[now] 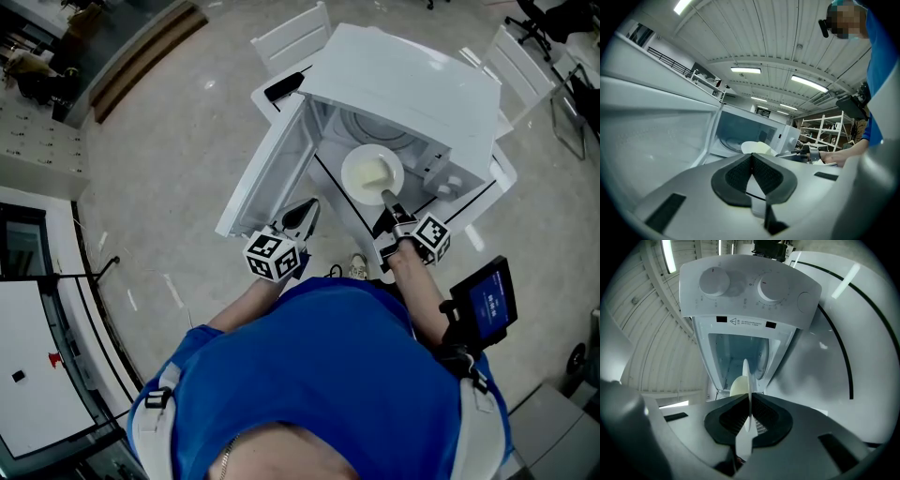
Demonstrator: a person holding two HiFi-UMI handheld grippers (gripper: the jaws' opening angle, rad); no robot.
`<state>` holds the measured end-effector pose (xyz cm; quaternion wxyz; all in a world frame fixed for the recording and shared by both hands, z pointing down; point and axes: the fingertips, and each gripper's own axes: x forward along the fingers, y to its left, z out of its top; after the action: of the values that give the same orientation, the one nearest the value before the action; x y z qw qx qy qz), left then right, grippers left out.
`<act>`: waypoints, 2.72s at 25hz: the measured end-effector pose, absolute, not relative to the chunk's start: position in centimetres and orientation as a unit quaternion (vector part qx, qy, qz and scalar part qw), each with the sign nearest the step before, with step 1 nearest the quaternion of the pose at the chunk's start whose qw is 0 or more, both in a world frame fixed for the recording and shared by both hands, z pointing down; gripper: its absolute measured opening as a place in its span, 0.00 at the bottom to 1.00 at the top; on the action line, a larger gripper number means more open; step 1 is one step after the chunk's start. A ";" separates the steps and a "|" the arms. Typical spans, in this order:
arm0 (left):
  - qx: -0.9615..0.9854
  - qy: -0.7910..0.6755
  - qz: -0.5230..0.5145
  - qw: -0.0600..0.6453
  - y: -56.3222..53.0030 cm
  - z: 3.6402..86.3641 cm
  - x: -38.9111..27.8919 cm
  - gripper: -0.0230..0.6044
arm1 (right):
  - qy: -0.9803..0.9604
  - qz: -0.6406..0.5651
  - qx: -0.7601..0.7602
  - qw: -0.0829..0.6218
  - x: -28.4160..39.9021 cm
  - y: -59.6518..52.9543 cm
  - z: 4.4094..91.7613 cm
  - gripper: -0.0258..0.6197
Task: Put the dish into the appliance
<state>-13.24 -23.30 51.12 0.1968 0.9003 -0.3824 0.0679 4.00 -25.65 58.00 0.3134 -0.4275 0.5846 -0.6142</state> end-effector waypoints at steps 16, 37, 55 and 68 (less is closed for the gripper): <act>0.894 -0.380 0.089 0.219 -27.8 53.1 -11.5 0.05 | 0.533 -0.637 -0.449 0.328 5.9 -32.0 61.5 0.06; 0.888 -0.387 0.097 0.227 -29.4 53.7 -11.7 0.05 | 0.508 -0.645 -0.467 0.330 6.1 -35.1 62.9 0.06; 0.885 -0.394 0.093 0.232 -29.4 53.5 -11.9 0.05 | 0.513 -0.631 -0.478 0.332 6.4 -36.7 62.5 0.06; 0.884 -0.396 0.087 0.231 -29.7 53.5 -12.0 0.05 | 0.554 -0.597 -0.501 0.294 6.7 -37.7 62.1 0.12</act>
<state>-11.96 -29.71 53.48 0.2314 0.8845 -0.3957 0.0870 6.74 -37.65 62.10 0.2939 -0.5010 0.5536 -0.5968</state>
